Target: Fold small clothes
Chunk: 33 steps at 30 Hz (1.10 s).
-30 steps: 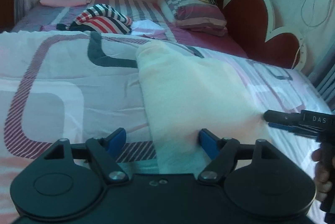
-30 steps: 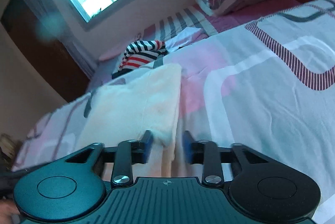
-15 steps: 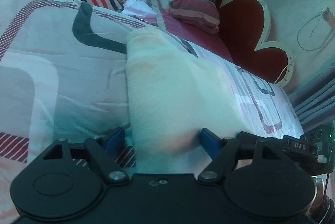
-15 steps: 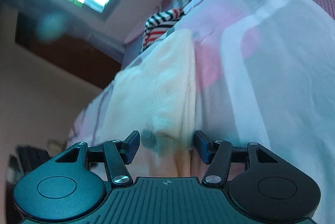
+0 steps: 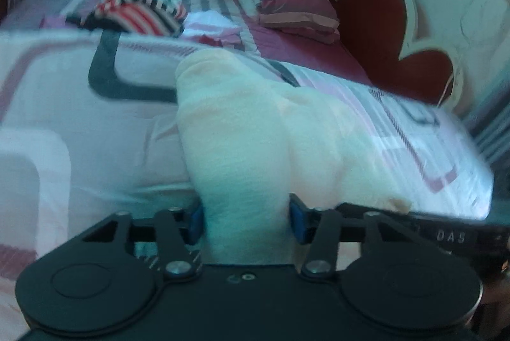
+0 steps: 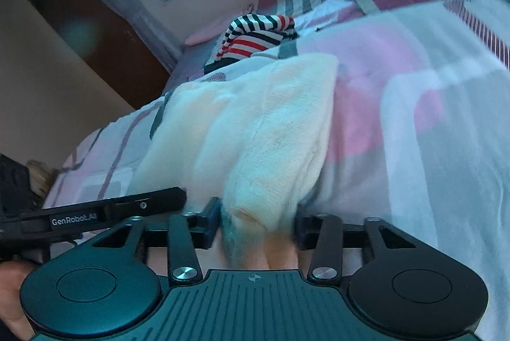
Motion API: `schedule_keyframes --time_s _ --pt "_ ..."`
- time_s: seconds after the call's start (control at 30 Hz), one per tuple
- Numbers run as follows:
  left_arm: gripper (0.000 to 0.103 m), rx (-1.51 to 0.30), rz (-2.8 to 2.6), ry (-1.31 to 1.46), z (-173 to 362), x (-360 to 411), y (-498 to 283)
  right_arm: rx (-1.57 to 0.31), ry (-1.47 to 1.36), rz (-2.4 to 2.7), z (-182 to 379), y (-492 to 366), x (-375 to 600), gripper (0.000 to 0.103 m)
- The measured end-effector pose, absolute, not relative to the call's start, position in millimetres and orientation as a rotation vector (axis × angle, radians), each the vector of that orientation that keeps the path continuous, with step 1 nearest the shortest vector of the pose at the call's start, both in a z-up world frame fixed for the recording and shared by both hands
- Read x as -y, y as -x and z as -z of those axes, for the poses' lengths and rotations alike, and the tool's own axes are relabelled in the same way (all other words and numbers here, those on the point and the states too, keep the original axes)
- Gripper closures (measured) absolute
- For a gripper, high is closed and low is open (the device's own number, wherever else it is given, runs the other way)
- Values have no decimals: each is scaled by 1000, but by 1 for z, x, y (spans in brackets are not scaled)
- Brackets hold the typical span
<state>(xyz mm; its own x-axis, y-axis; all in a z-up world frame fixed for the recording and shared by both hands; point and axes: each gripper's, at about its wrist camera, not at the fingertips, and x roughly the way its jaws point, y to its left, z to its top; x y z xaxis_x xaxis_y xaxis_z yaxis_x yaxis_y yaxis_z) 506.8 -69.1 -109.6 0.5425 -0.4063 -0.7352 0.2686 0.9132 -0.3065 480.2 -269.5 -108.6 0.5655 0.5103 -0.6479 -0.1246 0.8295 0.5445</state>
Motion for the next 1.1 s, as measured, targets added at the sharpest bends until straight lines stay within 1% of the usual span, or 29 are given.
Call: schedule_keyframes --time_s 0.07,0.1,0.2,0.5,0.8,0.97,1.1 --pt "67 -885 402 85 101 78 -500 -881 -437 -372 103 -475 262 69" --pt "68 -877 398 57 97 82 -497 -866 -402 -363 98 -471 257 69" --pt "69 -859 393 13 88 87 -488 -825 -307 -338 88 -458 241 70" --pt "69 -806 384 -18 54 61 -454 -755 -208 -353 52 -426 190 70" --pt "69 -807 284 -53 27 -36 -414 -736 -203 -458 34 -410 82 70" --pt "69 -845 188 -66 30 -100 -393 -762 -226 -562 48 -402 9 70" --pt "68 -862 155 -65 45 -138 -392 -769 -224 -607 71 -405 -39 70"
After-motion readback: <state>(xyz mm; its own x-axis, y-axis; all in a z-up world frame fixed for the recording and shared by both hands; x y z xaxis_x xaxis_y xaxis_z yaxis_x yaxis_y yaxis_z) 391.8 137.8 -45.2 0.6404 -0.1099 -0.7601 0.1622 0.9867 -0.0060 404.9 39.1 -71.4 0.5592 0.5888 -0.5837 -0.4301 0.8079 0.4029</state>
